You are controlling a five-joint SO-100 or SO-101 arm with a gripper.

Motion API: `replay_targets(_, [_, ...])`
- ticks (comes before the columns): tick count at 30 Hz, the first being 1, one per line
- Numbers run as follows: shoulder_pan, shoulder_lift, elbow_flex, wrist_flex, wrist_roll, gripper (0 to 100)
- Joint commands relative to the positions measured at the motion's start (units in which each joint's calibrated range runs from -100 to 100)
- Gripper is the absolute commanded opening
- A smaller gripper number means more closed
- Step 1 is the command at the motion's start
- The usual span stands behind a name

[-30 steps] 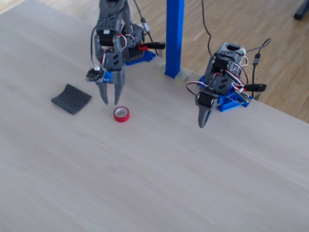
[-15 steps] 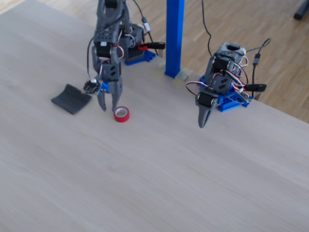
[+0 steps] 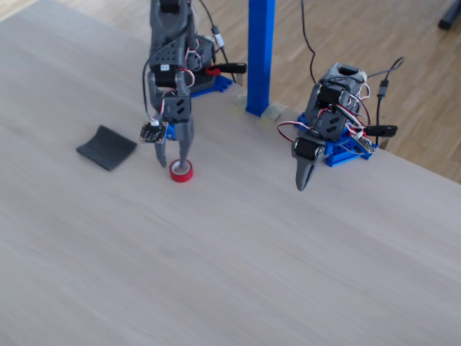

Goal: Grab the red tape and move it to the grey mat

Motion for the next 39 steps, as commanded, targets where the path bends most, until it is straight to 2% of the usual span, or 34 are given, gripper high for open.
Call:
replay_targets(1, [-0.52,-1.15,-2.03,-0.54,-0.04,17])
replay_targets(32, [2.90,10.89,-8.36,-2.83,-0.09,17])
replay_targets(37, [2.63,9.89,-8.27,-2.83,-0.09,3])
replay_targets(39, [2.36,8.23,-7.54,-2.66,-0.09,2])
